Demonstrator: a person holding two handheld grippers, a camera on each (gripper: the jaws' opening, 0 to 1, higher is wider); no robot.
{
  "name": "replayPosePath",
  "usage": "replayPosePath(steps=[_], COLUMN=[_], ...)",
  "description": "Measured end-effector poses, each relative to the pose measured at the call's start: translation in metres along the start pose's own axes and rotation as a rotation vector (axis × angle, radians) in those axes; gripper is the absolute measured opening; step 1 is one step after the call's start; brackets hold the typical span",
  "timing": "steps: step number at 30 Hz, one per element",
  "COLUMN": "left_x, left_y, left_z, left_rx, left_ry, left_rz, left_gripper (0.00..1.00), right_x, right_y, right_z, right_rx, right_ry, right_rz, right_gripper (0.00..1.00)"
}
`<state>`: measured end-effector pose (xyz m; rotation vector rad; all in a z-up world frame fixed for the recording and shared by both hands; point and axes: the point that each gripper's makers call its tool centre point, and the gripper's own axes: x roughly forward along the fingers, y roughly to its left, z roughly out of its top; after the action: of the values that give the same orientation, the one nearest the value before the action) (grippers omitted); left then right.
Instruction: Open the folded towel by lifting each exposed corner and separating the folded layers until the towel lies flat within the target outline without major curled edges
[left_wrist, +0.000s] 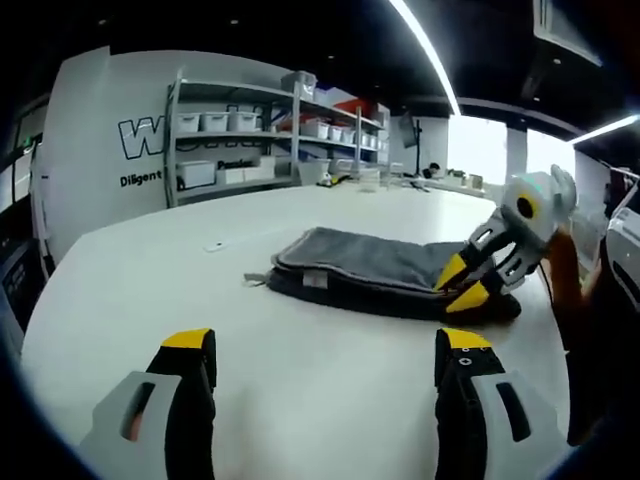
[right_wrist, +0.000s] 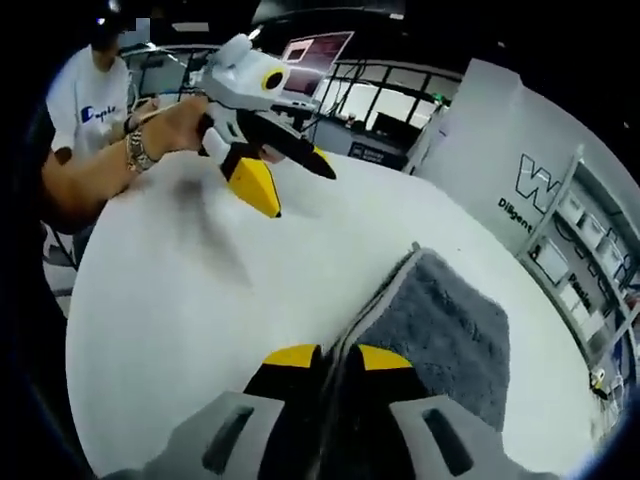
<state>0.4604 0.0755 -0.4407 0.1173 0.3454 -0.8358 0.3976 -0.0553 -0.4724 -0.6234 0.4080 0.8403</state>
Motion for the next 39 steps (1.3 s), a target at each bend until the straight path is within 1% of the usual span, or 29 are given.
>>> replayPosePath(steps=[2, 6, 7, 8, 11, 13, 15, 16, 17, 18, 20, 21, 22, 23, 26, 29, 31, 35, 39], left_x=[0.000, 0.001, 0.001, 0.000, 0.001, 0.001, 0.001, 0.001, 0.001, 0.001, 0.001, 0.001, 0.001, 0.001, 0.001, 0.001, 0.002, 0.002, 0.002], left_y=[-0.001, -0.002, -0.002, -0.002, -0.001, -0.001, -0.001, -0.001, -0.001, -0.002, -0.002, -0.001, -0.001, -0.001, -0.001, -0.001, -0.001, 0.000, 0.001], left_z=[0.000, 0.000, 0.000, 0.000, -0.001, -0.001, -0.001, -0.001, -0.002, -0.002, -0.002, -0.002, -0.002, -0.002, -0.003, -0.004, -0.004, -0.005, -0.006], left_rx=[0.001, 0.001, 0.000, -0.001, -0.001, -0.002, -0.002, -0.002, -0.002, -0.002, -0.002, -0.001, 0.000, -0.002, -0.004, -0.004, -0.004, -0.006, -0.009], left_ry=[0.001, -0.001, -0.001, -0.001, 0.003, 0.004, 0.004, 0.005, 0.005, 0.005, 0.007, 0.008, 0.008, 0.007, 0.009, 0.012, 0.012, 0.015, 0.018], left_rz=[-0.001, -0.004, -0.003, -0.002, 0.000, 0.000, -0.001, -0.002, -0.002, -0.001, -0.001, 0.000, 0.000, 0.000, 0.000, 0.000, -0.001, 0.001, 0.002], left_gripper=[0.89, 0.89, 0.89, 0.89, 0.89, 0.89, 0.89, 0.89, 0.89, 0.89, 0.89, 0.89, 0.89, 0.89, 0.89, 0.89, 0.89, 0.89, 0.89], right_x=[-0.002, -0.007, -0.008, -0.010, -0.015, -0.017, -0.021, -0.022, -0.023, -0.024, -0.029, -0.030, -0.032, -0.035, -0.042, -0.050, -0.055, -0.064, -0.073], right_y=[0.005, 0.003, 0.000, -0.004, -0.014, -0.018, -0.025, -0.029, -0.033, -0.037, -0.043, -0.045, -0.049, -0.053, -0.060, -0.072, -0.078, -0.084, -0.086], right_z=[0.002, 0.006, 0.005, 0.005, 0.003, 0.003, -0.001, -0.002, -0.005, -0.007, -0.013, -0.013, -0.013, -0.015, -0.025, -0.035, -0.041, -0.044, -0.048], right_rx=[0.007, 0.022, 0.020, 0.019, 0.038, 0.051, 0.096, 0.117, 0.134, 0.154, 0.172, 0.183, 0.209, 0.228, 0.251, 0.263, 0.270, 0.275, 0.294], right_ry=[-0.018, -0.038, -0.036, -0.034, -0.033, -0.036, -0.037, -0.037, -0.033, -0.027, -0.018, -0.024, -0.043, -0.046, -0.033, -0.018, -0.008, -0.005, -0.011], right_rz=[0.027, 0.018, 0.003, -0.017, -0.052, -0.060, -0.084, -0.098, -0.114, -0.130, -0.150, -0.158, -0.169, -0.176, -0.199, -0.241, -0.255, -0.262, -0.254], right_gripper=[0.25, 0.38, 0.42, 0.50, 0.68, 0.71, 0.77, 0.83, 0.92, 1.00, 0.97, 1.00, 0.99, 0.99, 0.99, 0.99, 0.99, 0.99, 0.99])
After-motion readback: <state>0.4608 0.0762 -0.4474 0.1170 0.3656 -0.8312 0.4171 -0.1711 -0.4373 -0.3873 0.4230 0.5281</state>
